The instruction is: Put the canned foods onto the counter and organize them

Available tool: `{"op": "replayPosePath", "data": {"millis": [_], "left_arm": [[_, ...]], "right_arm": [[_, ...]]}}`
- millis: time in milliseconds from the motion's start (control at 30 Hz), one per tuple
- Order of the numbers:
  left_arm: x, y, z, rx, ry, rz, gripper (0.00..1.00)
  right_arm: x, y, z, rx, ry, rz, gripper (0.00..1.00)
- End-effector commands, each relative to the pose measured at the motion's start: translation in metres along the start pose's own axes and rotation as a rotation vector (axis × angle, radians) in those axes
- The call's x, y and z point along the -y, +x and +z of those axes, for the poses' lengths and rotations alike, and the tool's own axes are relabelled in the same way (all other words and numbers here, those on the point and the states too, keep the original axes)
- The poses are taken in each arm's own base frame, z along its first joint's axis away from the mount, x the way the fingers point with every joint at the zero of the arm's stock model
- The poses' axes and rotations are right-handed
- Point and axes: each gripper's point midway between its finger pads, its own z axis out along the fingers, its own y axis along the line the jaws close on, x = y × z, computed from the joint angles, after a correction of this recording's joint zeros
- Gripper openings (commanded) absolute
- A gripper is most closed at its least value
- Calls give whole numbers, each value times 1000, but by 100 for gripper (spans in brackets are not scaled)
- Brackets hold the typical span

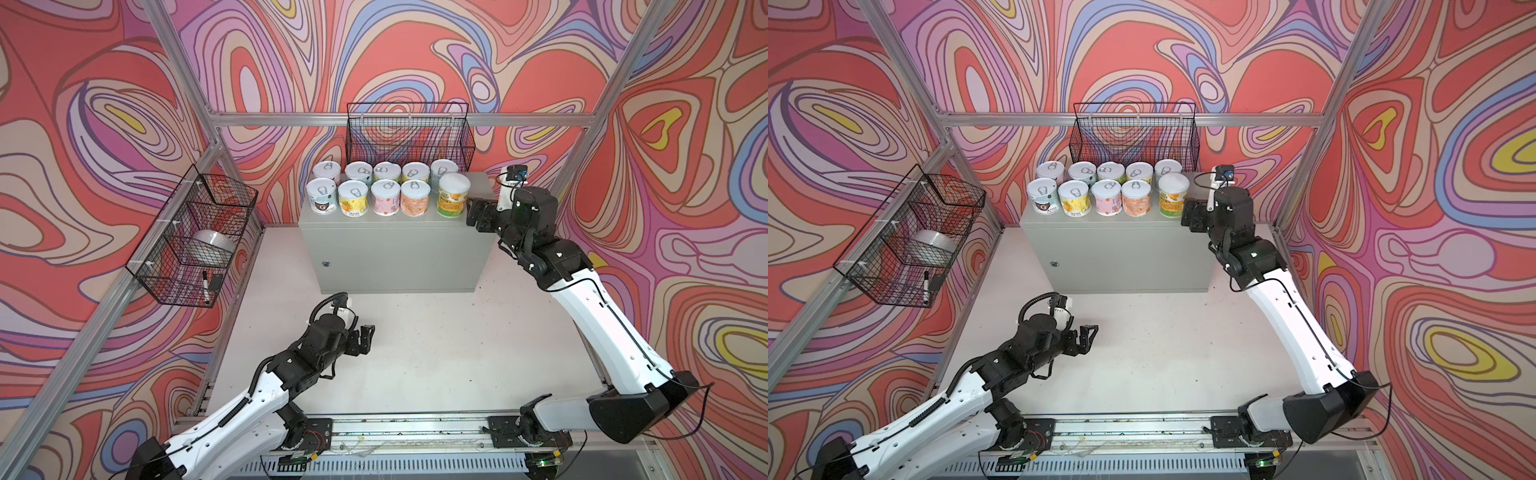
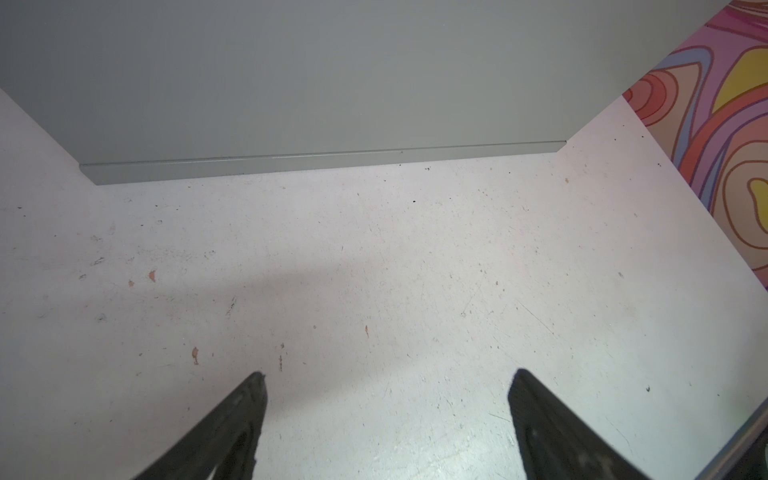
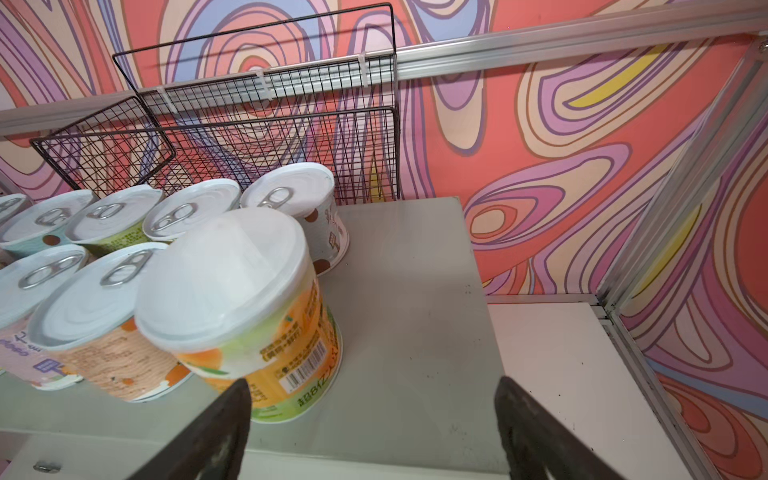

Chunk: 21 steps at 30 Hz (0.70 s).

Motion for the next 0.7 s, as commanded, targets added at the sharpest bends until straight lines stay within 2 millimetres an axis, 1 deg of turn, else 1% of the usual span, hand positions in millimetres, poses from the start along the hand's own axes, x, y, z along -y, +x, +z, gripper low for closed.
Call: {"op": "replayPosePath", "data": {"millis": [0, 333, 400, 467, 567, 667], "left_arm": [[1, -9, -5, 33, -6, 7, 91], [-1, -8, -5, 33, -16, 3, 92], [-2, -6, -5, 29, -18, 4, 92], [-3, -5, -4, 28, -22, 2, 92], [-3, -6, -5, 28, -21, -3, 91], [-5, -8, -8, 41, -33, -5, 91]], "right_arm": [[-4, 3, 11, 6, -18, 13, 94], [-19, 14, 28, -30, -84, 11, 94], [-20, 17, 31, -38, -88, 9, 94], [-16, 18, 32, -41, -66, 13, 94], [-12, 13, 25, -27, -48, 14, 95], [-5, 9, 14, -18, -21, 4, 95]]}}
